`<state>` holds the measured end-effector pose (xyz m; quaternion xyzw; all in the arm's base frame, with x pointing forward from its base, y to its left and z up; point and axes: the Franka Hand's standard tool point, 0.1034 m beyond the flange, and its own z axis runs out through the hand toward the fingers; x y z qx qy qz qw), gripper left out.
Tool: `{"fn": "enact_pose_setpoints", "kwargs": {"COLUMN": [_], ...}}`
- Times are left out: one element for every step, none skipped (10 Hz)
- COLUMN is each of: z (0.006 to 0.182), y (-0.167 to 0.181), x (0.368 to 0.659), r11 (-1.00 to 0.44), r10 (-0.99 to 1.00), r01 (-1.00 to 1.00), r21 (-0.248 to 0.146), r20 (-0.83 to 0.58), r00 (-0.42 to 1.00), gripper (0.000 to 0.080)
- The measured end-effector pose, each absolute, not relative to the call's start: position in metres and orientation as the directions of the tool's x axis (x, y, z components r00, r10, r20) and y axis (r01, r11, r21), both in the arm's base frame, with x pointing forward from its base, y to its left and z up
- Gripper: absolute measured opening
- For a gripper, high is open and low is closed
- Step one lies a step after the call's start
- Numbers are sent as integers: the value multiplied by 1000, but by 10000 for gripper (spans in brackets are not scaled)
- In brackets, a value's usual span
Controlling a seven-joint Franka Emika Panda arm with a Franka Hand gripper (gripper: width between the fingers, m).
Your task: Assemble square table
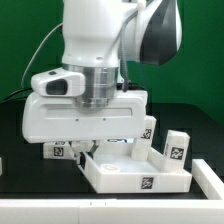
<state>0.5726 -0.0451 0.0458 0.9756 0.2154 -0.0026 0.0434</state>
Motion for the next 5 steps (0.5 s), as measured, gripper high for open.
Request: {"fn": "enact_pose_setpoints", "kwargs": {"z": [49,48,46,45,45], "y": [-39,-40,-43,-45,-47], "x": [586,590,587,587,586], "r11": [-852,-817,-800,-762,-732], "r10": [516,571,593,640,672], "r01": [516,570,594,641,674], "r21": [87,88,89,92,94], "r20": [-21,-22,-34,-47,-57], "r00": [856,821,804,767,738], "gripper": [54,54,54,54,54]}}
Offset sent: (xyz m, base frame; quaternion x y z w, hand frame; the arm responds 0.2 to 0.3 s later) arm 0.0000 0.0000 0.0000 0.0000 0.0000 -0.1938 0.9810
